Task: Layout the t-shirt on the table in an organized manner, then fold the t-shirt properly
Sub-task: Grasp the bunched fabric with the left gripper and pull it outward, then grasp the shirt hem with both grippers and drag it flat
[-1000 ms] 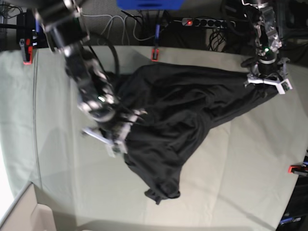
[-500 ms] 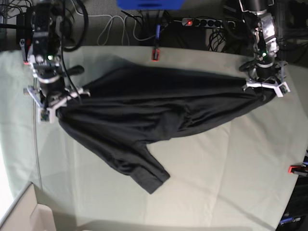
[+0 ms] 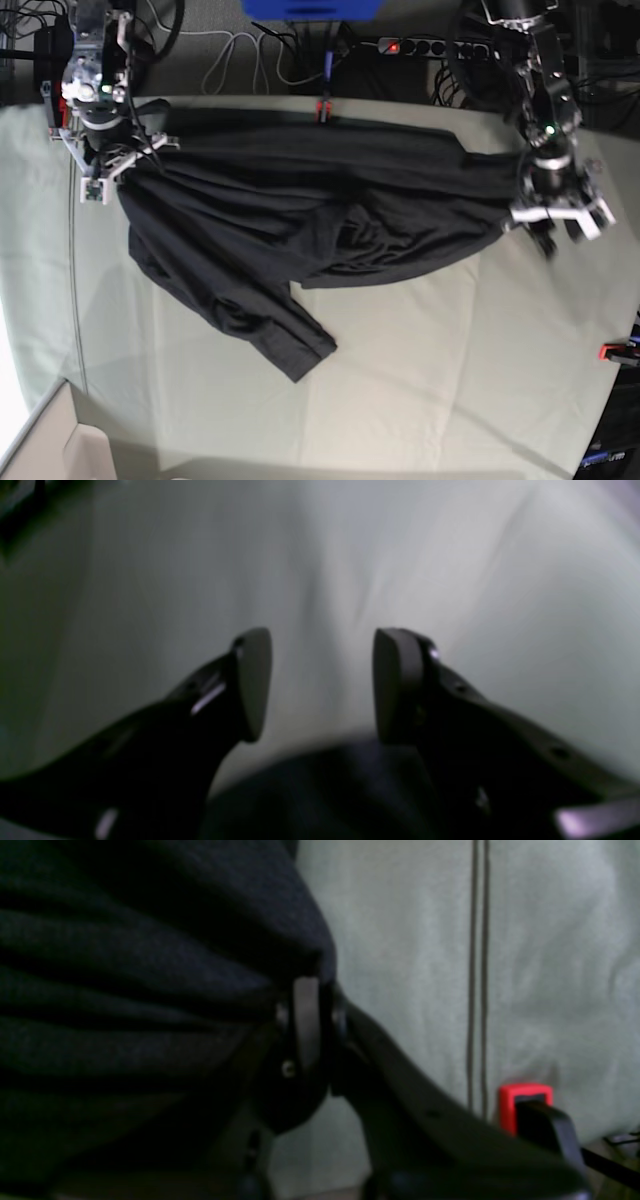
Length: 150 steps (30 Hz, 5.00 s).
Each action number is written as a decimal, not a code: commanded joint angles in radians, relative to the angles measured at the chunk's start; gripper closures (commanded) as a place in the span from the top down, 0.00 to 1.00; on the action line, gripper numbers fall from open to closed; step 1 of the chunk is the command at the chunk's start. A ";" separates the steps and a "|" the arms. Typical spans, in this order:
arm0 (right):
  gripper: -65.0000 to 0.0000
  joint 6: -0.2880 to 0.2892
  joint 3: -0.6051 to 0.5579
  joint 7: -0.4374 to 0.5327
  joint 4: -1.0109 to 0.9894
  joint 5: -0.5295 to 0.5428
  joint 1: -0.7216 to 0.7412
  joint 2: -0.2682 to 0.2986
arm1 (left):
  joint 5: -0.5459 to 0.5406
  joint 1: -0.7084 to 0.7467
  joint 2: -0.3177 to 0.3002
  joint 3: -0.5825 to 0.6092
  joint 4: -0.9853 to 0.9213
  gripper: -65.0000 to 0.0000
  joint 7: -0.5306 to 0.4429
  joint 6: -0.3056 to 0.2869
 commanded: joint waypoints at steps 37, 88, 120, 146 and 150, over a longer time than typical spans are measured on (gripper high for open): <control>0.44 -0.005 0.005 0.019 0.095 -0.009 -0.002 0.010 | 0.180 -0.393 -0.006 0.807 -0.606 0.49 0.077 -0.005; 0.44 0.187 -0.084 0.018 -0.012 -0.009 0.352 0.005 | 0.171 -0.384 -0.263 -0.081 -0.342 0.00 0.076 -0.005; 0.00 0.343 -0.193 0.214 -0.799 -0.010 0.840 0.019 | 0.171 -0.303 -0.270 -0.147 -0.318 0.00 0.074 -0.005; 0.00 0.342 -0.054 0.382 -1.163 -0.010 1.315 0.108 | 0.179 -0.993 -0.203 0.160 -0.787 0.01 0.067 -0.002; 0.11 0.342 -0.054 0.389 -1.168 -0.010 1.313 0.107 | 0.179 -1.052 -0.207 0.160 -0.933 0.02 0.068 -0.003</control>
